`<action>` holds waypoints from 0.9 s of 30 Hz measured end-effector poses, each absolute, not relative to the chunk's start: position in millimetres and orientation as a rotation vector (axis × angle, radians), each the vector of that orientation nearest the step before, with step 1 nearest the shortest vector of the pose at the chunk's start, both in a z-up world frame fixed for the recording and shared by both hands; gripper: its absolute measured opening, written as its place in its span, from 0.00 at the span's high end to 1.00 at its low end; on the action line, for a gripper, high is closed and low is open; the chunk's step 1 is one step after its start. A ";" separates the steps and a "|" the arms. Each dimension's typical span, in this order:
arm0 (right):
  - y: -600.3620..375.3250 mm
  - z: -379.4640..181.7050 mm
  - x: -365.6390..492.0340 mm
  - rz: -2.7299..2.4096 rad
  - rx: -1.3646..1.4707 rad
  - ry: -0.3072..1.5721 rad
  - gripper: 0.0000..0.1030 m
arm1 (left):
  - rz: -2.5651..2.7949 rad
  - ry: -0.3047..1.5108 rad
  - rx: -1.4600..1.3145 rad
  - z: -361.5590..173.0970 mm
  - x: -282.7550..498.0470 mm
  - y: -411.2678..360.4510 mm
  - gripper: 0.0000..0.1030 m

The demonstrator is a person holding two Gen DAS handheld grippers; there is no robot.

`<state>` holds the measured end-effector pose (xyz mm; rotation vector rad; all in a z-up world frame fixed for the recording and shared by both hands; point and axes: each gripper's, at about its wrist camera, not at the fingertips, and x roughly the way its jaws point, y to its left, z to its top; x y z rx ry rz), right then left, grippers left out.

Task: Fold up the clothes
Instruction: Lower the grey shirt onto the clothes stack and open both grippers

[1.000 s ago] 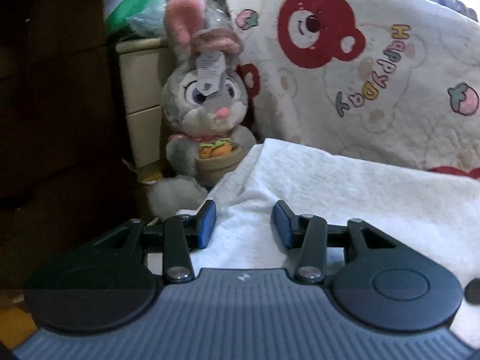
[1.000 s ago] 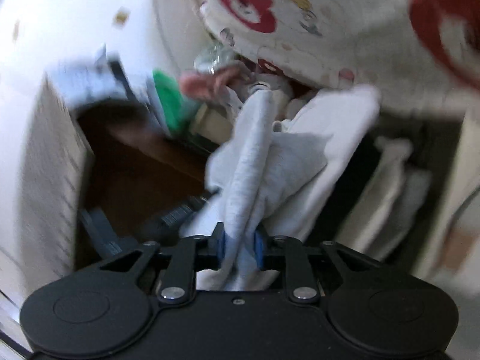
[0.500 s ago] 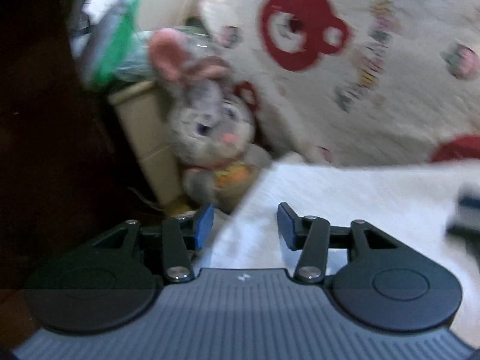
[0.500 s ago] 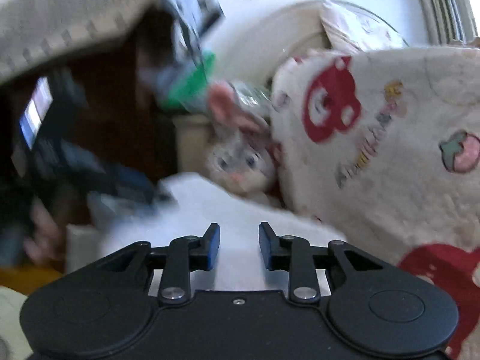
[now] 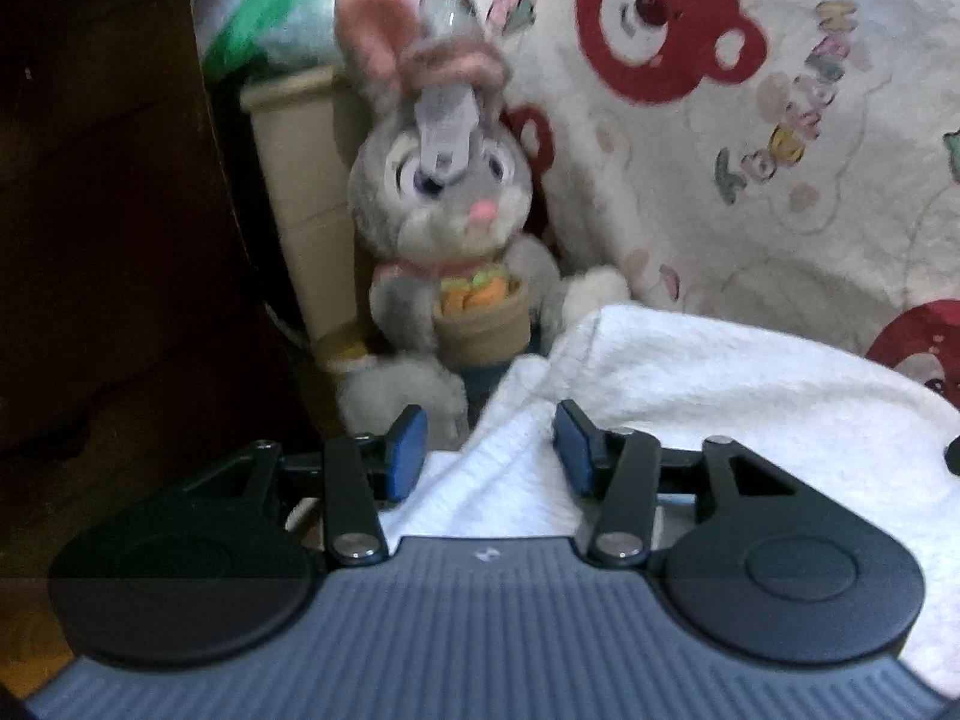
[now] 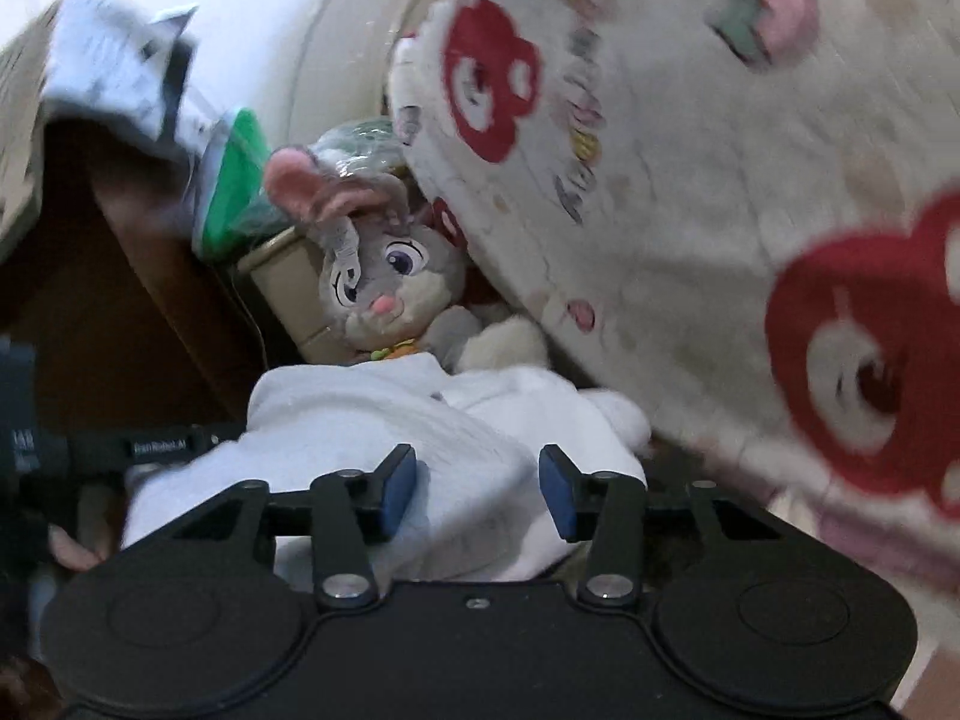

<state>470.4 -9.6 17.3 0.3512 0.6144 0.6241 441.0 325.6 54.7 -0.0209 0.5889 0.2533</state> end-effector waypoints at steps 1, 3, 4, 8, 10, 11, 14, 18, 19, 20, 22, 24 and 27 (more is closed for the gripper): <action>-15.5 15.0 470.0 0.619 0.394 0.617 0.52 | 0.261 0.550 -0.008 58.8 433.9 326.0 0.42; -31.3 12.7 462.1 0.611 0.494 0.591 0.52 | 0.257 0.485 -0.018 64.6 415.0 329.6 0.39; -38.5 11.9 457.1 0.609 0.538 0.574 0.52 | 0.247 0.458 -0.030 66.8 405.4 331.6 0.39; -56.3 6.3 436.6 0.666 0.698 0.560 0.52 | 0.197 0.408 -0.037 68.5 375.8 335.5 0.40; -56.7 2.3 432.3 0.724 0.775 0.610 0.52 | 0.180 0.443 0.019 58.2 373.1 331.8 0.41; -55.3 -0.8 430.0 0.751 0.823 0.641 0.52 | 0.180 0.455 0.036 52.8 372.7 330.8 0.40; -48.5 -8.8 429.4 0.782 0.948 0.734 0.51 | 0.195 0.460 -0.018 44.3 372.7 336.5 0.40; -36.3 -17.4 434.8 0.759 1.045 0.812 0.49 | 0.194 0.466 -0.101 39.7 374.2 345.7 0.40; -33.9 -17.5 436.2 0.754 1.051 0.815 0.49 | 0.191 0.468 -0.097 38.4 373.9 345.0 0.40; -32.7 -15.7 438.1 0.751 1.049 0.802 0.49 | 0.188 0.469 -0.090 37.4 373.9 344.3 0.40; -29.8 -8.9 443.2 0.749 1.003 0.776 0.49 | 0.173 0.487 -0.122 33.6 373.0 347.3 0.40; -26.3 -6.7 451.0 0.745 0.960 0.787 0.49 | 0.157 0.507 -0.161 29.7 371.9 351.1 0.40; -22.2 -15.8 460.1 0.727 0.998 0.828 0.48 | 0.156 0.505 -0.154 28.6 372.4 350.7 0.40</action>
